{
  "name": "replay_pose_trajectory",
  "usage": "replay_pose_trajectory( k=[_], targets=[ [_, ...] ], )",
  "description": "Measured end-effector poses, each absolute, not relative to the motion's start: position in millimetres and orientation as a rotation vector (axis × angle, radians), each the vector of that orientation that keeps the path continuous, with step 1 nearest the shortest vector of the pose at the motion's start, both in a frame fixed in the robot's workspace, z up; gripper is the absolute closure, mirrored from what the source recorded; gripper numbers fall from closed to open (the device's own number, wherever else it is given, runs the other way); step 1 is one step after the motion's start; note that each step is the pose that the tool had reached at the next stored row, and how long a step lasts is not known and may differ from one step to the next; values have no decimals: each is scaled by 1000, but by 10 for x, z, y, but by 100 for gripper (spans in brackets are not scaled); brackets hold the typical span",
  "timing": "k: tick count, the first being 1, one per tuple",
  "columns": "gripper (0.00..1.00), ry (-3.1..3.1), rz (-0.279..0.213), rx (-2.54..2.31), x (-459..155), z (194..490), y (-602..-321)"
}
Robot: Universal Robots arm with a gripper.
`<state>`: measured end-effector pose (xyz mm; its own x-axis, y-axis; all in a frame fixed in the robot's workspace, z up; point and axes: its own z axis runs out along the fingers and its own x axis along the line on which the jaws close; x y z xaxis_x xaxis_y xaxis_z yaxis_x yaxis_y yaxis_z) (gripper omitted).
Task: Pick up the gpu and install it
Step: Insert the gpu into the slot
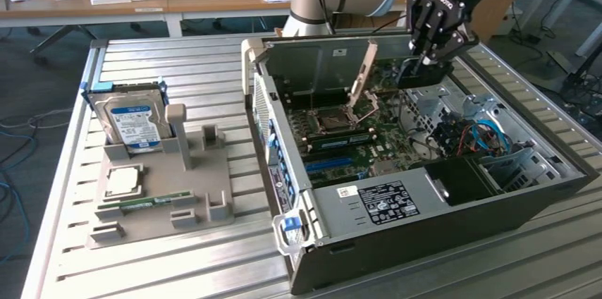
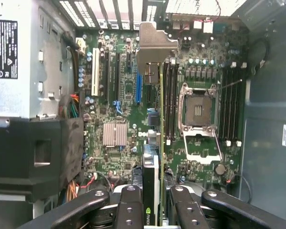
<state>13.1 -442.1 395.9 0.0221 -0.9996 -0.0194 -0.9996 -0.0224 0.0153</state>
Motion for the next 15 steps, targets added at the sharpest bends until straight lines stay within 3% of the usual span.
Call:
replay_pose_trajectory(
  k=[15],
  targets=[
    [74,2195,39,-2244,42,3948,-4420]
  ],
)
